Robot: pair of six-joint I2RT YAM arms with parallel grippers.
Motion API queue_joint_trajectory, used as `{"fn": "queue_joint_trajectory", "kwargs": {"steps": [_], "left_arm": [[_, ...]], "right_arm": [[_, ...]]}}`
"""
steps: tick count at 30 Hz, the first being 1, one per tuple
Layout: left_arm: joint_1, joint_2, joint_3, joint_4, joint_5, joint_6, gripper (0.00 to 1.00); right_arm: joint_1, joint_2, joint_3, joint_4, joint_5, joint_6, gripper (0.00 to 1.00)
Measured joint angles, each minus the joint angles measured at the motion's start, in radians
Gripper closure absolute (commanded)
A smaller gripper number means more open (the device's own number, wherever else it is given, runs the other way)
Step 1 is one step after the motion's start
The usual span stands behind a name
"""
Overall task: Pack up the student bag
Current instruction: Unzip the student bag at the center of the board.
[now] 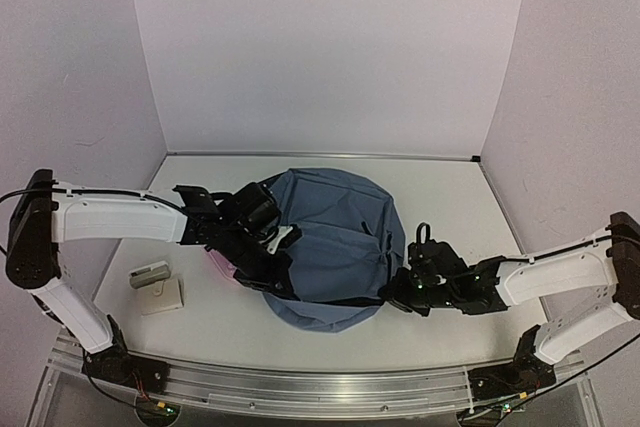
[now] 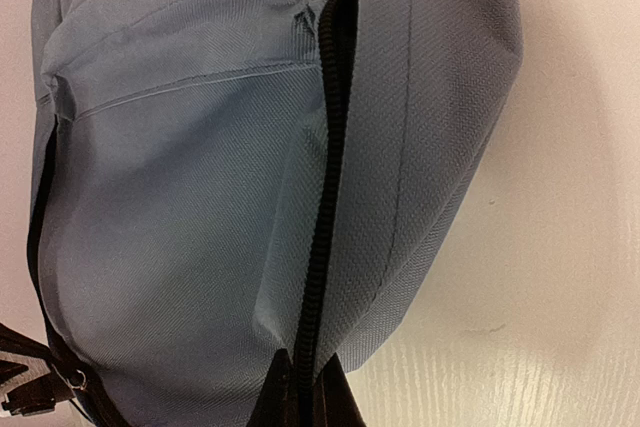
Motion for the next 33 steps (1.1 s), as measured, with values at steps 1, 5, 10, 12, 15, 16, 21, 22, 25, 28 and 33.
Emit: {"fn": "queue_joint_trajectory", "kwargs": {"steps": [1, 5, 10, 12, 15, 16, 21, 22, 25, 28, 33], "left_arm": [[0.013, -0.009, -0.008, -0.007, 0.000, 0.002, 1.00], [0.057, -0.037, -0.019, -0.029, -0.003, 0.019, 1.00], [0.116, -0.058, -0.020, -0.078, -0.034, 0.050, 1.00], [0.148, -0.068, -0.021, -0.096, -0.050, 0.062, 1.00], [0.187, -0.092, -0.022, -0.115, -0.063, 0.083, 1.00], [0.196, -0.100, -0.022, -0.116, -0.063, 0.092, 1.00], [0.221, -0.114, -0.021, -0.114, -0.051, 0.147, 1.00], [0.223, -0.114, -0.020, -0.115, -0.045, 0.162, 1.00], [0.228, -0.114, -0.007, -0.114, -0.008, 0.216, 1.00], [0.232, -0.113, 0.015, -0.113, 0.051, 0.282, 1.00], [0.238, -0.103, 0.054, -0.108, 0.135, 0.378, 1.00]], "right_arm": [[-0.004, 0.000, -0.002, 0.000, 0.001, 0.000, 1.00], [-0.016, -0.008, -0.007, 0.000, 0.001, -0.003, 1.00], [-0.027, -0.031, -0.015, 0.001, 0.001, -0.003, 1.00], [-0.030, -0.046, -0.023, 0.001, 0.003, -0.003, 1.00], [-0.033, -0.068, -0.030, -0.001, 0.010, -0.004, 1.00], [-0.033, -0.073, -0.030, -0.001, 0.012, -0.006, 1.00], [-0.034, -0.098, -0.031, -0.010, 0.021, -0.023, 0.92], [-0.034, -0.105, -0.031, -0.013, 0.022, -0.031, 0.65], [-0.036, -0.144, -0.031, -0.040, 0.031, -0.071, 0.27], [-0.039, -0.187, -0.014, -0.087, 0.043, -0.134, 0.25], [-0.029, -0.259, 0.084, -0.162, 0.027, -0.274, 0.31]]}}
